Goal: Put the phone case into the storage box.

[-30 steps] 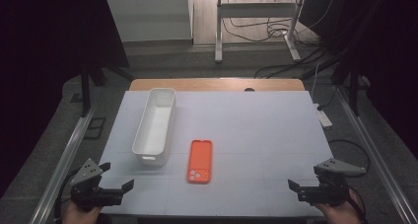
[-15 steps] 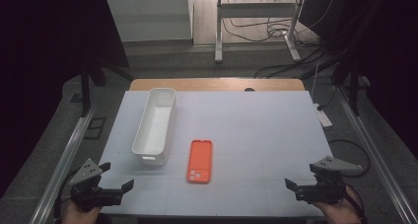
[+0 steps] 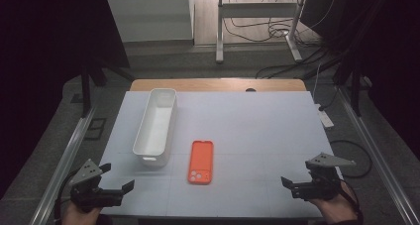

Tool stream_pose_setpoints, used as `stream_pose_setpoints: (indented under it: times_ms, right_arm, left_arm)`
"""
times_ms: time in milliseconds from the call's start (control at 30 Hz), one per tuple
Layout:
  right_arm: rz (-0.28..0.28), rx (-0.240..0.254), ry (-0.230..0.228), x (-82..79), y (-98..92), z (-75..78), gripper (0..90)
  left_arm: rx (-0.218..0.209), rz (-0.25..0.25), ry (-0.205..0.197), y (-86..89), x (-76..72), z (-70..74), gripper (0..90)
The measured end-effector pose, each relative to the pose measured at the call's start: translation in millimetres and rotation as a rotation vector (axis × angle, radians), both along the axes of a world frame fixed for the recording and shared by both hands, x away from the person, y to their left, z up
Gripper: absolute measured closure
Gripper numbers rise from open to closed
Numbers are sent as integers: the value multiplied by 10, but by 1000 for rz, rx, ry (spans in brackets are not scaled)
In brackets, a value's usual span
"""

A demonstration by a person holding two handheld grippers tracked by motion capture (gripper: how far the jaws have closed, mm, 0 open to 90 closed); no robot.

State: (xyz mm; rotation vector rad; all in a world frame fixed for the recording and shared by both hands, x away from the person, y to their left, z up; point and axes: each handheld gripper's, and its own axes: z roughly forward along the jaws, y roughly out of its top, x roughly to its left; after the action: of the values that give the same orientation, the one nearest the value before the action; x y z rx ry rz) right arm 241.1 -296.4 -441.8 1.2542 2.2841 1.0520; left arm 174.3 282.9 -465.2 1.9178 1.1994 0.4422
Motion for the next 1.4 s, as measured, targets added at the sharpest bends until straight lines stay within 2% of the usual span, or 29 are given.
stream_pose_setpoints:
  times_ms: [100, 233, 400, 800, 1133, 1400]
  right_arm:
    - [7, -1, -2, 19, 18, 6, 0]
    - [13, 17, 13, 64, 58, 11, 0]
    - [23, 13, 34, 111, 100, 0, 0]
    - [41, -8, 32, 187, 177, 20, 0]
    - [80, -35, 31, 270, 310, 5, 0]
    - [106, -25, 46, 329, 426, -4, 0]
  left_arm:
    - [1, 0, 0, 0, 0, 0, 0]
    - [1, 0, 1, 0, 2, -1, 0]
    - [1, 0, 2, 0, 4, -2, 0]
    - [3, -2, 2, -3, 5, -3, 0]
    - [0, -4, 4, -3, 6, -4, 0]
    - [4, -6, 4, -4, 6, -3, 0]
